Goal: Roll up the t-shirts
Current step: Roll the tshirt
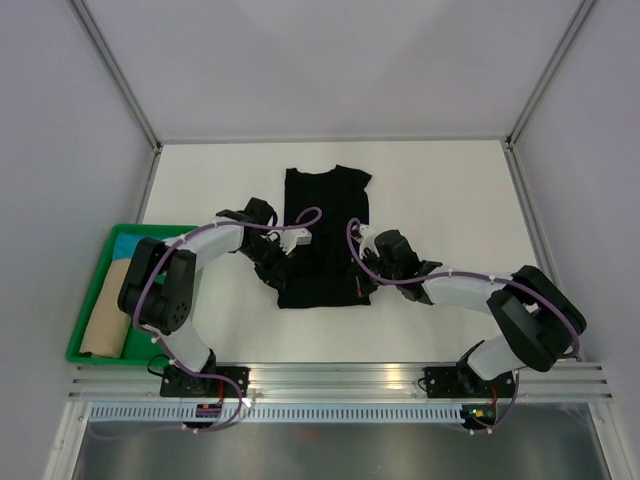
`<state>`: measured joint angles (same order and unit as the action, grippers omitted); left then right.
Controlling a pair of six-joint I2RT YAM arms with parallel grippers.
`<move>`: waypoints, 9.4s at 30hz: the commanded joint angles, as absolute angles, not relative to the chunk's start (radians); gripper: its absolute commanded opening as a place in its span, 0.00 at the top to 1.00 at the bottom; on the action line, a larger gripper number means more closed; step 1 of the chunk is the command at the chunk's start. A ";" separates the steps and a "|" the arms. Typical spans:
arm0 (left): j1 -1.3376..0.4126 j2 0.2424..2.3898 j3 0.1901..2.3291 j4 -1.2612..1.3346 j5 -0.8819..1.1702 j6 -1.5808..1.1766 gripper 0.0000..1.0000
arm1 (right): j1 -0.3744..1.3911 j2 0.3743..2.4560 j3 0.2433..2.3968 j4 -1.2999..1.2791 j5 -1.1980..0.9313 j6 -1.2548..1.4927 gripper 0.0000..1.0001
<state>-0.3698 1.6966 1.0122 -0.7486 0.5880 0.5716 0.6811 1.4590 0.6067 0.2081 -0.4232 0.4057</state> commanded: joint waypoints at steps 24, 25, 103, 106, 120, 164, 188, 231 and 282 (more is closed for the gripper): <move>-0.377 1.317 1.080 -0.703 0.400 0.603 0.45 | 0.609 1.595 0.652 0.261 -0.385 0.508 1.00; -0.402 1.296 1.072 -0.703 0.387 0.606 0.44 | 0.607 1.592 0.663 0.252 -0.387 0.508 0.99; -0.551 1.301 0.887 -0.715 0.498 0.719 0.98 | 0.821 1.250 0.637 -0.271 -0.359 -0.715 1.00; -0.549 1.302 0.900 -0.795 0.557 0.755 0.98 | 0.818 1.238 0.653 -0.314 -0.435 -0.697 1.00; -0.463 1.431 1.008 -0.827 0.525 0.808 0.98 | 0.660 1.350 0.736 -0.390 -0.569 -0.670 1.00; -0.390 1.283 0.855 -0.866 0.620 0.816 0.98 | 0.742 1.399 0.799 -0.271 -0.582 -0.585 1.00; -0.314 1.509 0.936 -0.718 0.537 0.683 0.98 | 0.515 1.641 0.848 -0.374 -0.829 -0.253 0.67; -0.314 1.542 0.931 -0.624 0.440 0.540 0.84 | 0.635 1.519 0.439 0.452 -0.413 0.598 1.00; -0.417 1.638 0.930 -0.537 0.462 0.540 0.63 | 0.793 1.011 0.521 0.157 -0.078 0.031 0.58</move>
